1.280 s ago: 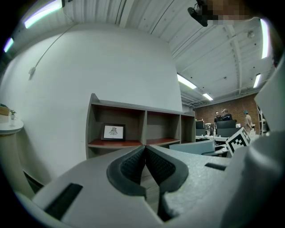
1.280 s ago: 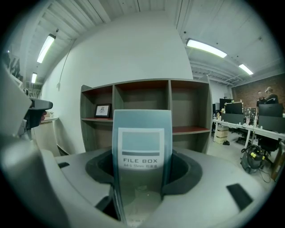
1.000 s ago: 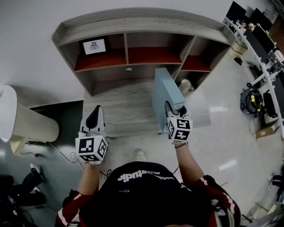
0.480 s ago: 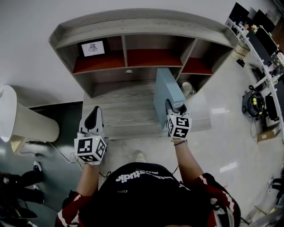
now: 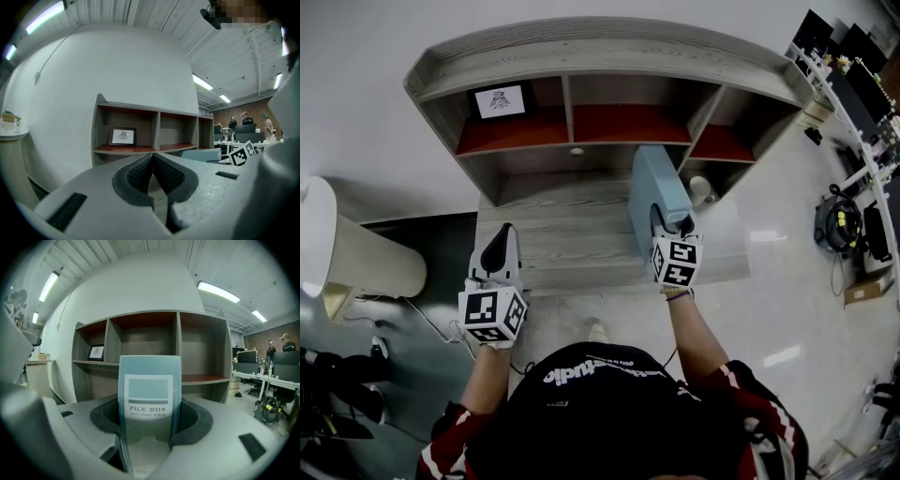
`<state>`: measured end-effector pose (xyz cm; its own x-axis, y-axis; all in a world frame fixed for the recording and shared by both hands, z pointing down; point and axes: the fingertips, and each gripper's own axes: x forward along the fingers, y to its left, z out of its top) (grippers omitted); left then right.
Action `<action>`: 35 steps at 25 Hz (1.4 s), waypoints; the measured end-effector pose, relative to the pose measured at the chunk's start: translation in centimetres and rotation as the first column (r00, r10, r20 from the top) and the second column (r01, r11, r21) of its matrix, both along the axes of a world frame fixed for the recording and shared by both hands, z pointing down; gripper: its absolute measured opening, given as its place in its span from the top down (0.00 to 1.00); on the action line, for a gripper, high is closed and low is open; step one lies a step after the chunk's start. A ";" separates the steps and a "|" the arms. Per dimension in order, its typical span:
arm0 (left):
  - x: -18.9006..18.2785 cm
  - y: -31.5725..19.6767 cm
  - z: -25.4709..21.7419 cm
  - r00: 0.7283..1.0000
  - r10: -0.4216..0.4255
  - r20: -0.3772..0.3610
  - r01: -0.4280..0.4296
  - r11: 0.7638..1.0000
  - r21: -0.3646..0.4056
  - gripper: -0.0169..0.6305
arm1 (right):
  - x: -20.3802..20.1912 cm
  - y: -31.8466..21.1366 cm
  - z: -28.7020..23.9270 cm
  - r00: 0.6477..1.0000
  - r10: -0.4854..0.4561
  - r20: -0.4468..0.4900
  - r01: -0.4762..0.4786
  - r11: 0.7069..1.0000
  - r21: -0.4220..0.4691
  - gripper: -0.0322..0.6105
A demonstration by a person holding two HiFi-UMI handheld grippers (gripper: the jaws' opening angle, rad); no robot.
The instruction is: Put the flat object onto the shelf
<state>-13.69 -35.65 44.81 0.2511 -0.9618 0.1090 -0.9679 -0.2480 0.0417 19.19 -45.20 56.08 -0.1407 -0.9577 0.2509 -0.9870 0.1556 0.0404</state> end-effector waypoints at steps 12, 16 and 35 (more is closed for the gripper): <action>-0.7 -0.9 -0.2 1.000 -0.014 0.004 0.014 1.000 0.000 0.96 | -0.7 -2.6 0.8 1.000 0.010 0.000 -0.010 1.000 -0.001 0.52; -1.0 -1.3 -0.1 1.000 -0.020 0.003 0.020 1.000 -0.004 0.96 | -1.1 -3.5 1.2 1.000 0.010 -0.003 -0.010 1.000 -0.006 0.51; -1.9 -3.4 0.3 0.999 -0.035 0.007 0.035 0.999 -0.018 0.96 | -2.6 -6.8 4.6 0.997 0.069 -0.019 -0.071 0.993 -0.095 0.51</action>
